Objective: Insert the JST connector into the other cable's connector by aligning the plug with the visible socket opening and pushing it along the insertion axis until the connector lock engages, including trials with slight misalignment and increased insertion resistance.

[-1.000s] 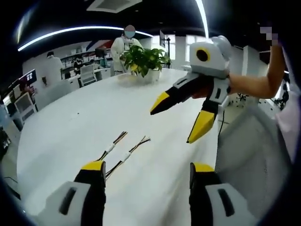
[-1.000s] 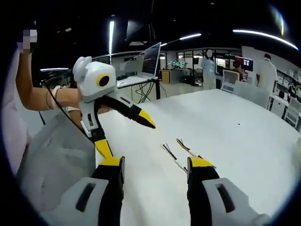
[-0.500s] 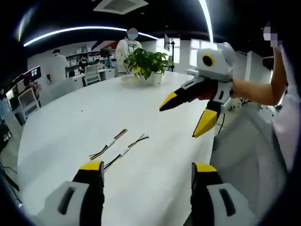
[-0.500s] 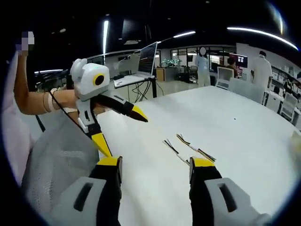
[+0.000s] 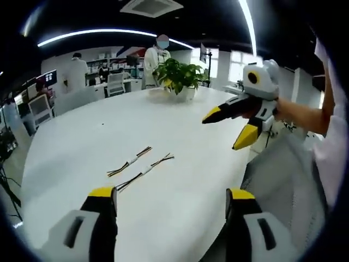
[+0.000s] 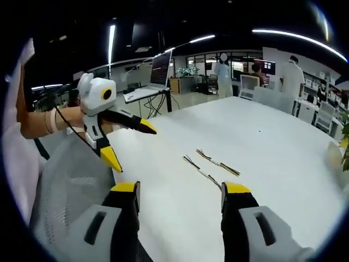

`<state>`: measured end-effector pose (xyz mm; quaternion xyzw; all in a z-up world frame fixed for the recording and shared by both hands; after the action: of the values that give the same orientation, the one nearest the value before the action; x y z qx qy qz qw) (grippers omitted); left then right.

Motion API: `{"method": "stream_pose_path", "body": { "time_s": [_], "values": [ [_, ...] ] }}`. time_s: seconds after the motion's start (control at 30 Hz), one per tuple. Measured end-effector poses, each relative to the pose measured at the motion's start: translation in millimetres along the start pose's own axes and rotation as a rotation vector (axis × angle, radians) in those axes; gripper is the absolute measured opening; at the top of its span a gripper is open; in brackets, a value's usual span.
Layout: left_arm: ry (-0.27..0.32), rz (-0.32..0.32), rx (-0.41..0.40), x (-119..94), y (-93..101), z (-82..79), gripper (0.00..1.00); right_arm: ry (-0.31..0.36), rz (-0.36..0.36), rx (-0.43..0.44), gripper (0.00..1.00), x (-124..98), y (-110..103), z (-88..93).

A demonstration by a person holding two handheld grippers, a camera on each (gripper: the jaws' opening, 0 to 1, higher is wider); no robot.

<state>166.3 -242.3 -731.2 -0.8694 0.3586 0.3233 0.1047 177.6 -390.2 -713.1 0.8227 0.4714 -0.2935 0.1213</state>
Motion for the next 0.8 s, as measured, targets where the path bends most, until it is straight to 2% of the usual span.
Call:
{"method": "stream_pose_path", "body": {
  "time_s": [0.23,0.33,0.4,0.57,0.67,0.8],
  "values": [
    [0.007,-0.031,-0.051,-13.3,2.2,4.1,0.81,-0.032,0.019,0.026,0.64,-9.1,-5.3,12.2],
    [0.007,-0.019,-0.086,-17.9,4.4,6.8,0.86,-0.043,0.037,0.027,0.73,-11.5,-6.5,15.5],
    [0.003,-0.024,-0.087,-20.1,5.1,8.0,0.9,-0.045,0.04,0.037,0.76,-12.7,-7.1,16.7],
    [0.0,-0.043,-0.077,-26.4,5.0,8.0,0.94,-0.05,0.045,0.053,0.79,-14.8,-8.2,19.1],
    [-0.001,-0.045,-0.08,-28.6,5.9,8.0,0.99,-0.053,0.045,0.062,0.86,-15.5,-9.7,20.3],
    [-0.005,-0.049,-0.082,-31.2,6.1,8.8,0.99,-0.048,0.067,0.074,0.97,-17.0,-9.3,20.0]
  ]
}}
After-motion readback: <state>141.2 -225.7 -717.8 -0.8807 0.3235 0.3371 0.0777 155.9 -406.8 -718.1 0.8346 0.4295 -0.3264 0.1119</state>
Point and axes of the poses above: the point that each gripper's makers call its tool centre point, and the gripper's own axes: x roughly forward along the fingers, y roughly to its right, z roughly out of its underside, the point moved 2 cm from there along -x, roughly backward along the fingers, and after that the axes turned 9 degrees about -y, right-handed, at the moved point
